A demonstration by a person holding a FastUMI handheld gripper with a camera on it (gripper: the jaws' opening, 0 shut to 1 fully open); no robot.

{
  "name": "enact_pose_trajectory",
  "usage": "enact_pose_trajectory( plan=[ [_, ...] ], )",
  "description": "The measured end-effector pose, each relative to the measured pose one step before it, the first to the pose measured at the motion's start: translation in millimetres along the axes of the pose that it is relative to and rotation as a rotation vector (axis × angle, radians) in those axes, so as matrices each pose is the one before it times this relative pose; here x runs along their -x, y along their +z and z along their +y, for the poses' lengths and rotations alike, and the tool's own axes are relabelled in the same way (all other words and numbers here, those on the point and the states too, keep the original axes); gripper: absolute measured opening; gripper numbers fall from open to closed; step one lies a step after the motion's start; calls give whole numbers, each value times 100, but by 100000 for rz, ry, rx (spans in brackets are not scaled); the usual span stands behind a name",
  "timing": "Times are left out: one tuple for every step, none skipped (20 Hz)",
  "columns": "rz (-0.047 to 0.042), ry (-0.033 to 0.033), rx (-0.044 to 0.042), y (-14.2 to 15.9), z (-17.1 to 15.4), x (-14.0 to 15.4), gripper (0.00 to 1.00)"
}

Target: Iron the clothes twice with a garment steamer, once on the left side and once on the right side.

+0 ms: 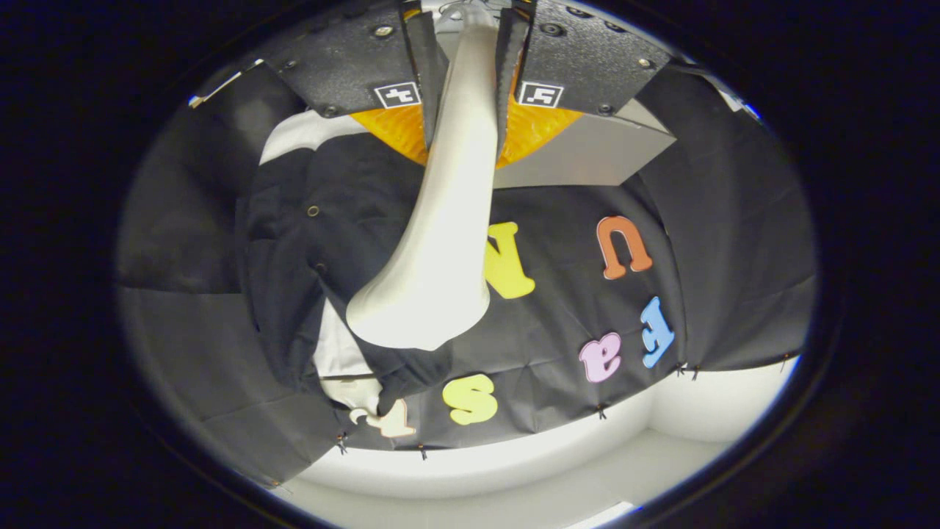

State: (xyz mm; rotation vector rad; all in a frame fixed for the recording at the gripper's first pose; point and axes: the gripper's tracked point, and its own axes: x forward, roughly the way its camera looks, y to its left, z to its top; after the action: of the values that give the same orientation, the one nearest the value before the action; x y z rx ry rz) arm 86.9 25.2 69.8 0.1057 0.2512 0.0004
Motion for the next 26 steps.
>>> enact_pose_trajectory(
  plan=[
    [-588, 11, 541, 598, -1238, -18, 35],
    [-571, -130, 705, 579, -1419, 89, 35],
    [-751, 62, 1034, 765, -1432, -62, 35],
    [-803, 237, 1191, 745, -1320, -39, 35],
    [-1154, 668, 1394, 840, -1128, -172, 35],
    [-1158, 938, 1478, 819, -933, -206, 35],
    [-1560, 1491, 1699, 796, -858, -375, 35],
    [-1252, 1744, 1948, 783, -691, -373, 35],
    [-1227, 1646, 1942, 792, -660, -584, 35],
    [-1250, 1603, 1444, 865, -554, -709, 35],
    [-814, 1239, 969, 875, -512, -847, 35],
    [-1370, 1939, 735, 699, -358, -805, 35],
    [-1125, 2167, 302, 747, -156, -850, 35],
    [-887, 2168, 546, 490, -248, -673, 35],
    [-1309, 2286, 976, 684, -127, -836, 35],
    [-1120, 1800, 1335, 520, -23, -738, 35],
    [-1321, 1783, 1584, 596, 17, -749, 35],
    [-952, 1361, 1361, 520, -134, -776, 35],
    [-662, 1356, 1521, 430, -208, -853, 35],
    [-536, 1173, 1192, 362, -122, -865, 35],
    [198, 690, 831, 167, -212, -775, 35],
    [207, 687, 385, -50, -221, -801, 35],
    [869, 516, -99, -86, -167, -719, 35],
    [731, 308, -512, -411, -100, -464, 35],
    [1067, 307, -977, -471, -89, -487, 35],
    [966, 328, -1286, -628, -105, -398, 35]
  ],
)
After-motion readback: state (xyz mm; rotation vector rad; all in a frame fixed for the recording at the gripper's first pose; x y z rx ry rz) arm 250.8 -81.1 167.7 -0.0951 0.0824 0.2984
